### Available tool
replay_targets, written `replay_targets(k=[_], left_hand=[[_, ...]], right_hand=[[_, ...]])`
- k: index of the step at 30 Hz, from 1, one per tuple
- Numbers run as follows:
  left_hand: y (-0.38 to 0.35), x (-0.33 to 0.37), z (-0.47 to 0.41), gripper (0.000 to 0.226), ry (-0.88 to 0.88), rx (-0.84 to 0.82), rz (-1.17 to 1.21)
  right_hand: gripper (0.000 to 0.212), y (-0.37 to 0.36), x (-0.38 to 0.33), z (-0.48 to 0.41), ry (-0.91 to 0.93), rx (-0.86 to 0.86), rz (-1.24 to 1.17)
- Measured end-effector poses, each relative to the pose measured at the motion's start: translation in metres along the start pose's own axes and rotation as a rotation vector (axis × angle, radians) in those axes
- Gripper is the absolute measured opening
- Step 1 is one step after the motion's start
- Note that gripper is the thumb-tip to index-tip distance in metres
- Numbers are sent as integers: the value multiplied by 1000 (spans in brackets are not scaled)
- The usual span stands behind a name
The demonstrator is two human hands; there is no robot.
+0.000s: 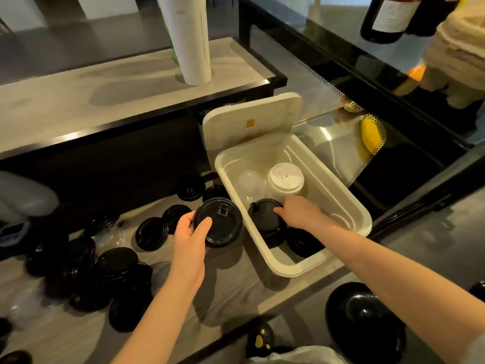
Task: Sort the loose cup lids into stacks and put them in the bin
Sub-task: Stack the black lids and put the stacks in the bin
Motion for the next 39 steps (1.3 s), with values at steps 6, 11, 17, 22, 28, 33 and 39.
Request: replay_targets(k=[6, 11, 17, 22, 28, 33, 39], left_hand=[[-1, 2, -2, 15, -20, 29, 15], [-7, 13, 2, 18, -65, 27, 34], [-15, 25, 3, 16, -99, 5, 45], [-38, 31, -4, 17, -101, -69, 10], [-86, 31, -14, 22, -90, -262, -220], [-120, 30, -13, 24, -119, -393, -349], [-140, 20, -13, 26, -134, -490, -498]], right_hand=[[42, 1, -2, -3, 15, 13, 110], [45, 15, -19, 2, 111, 163, 331], [45, 22, -38, -3, 193, 228, 400], [37, 55, -25, 10, 198, 262, 90], [31, 90, -13, 36, 414, 98, -746], [43, 89, -2, 41, 424, -18, -657], [28, 77, 13, 38, 350, -185, -628]])
Point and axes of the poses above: each hand's wrist, its own z-axis away from the middle knuckle, its own y-axis out of the back of the hand, x = y × z, the point moved 9 cm from there along -z, towards the middle knuckle, and after that the axes turned 2 degrees about y, right-handed, at the moved point
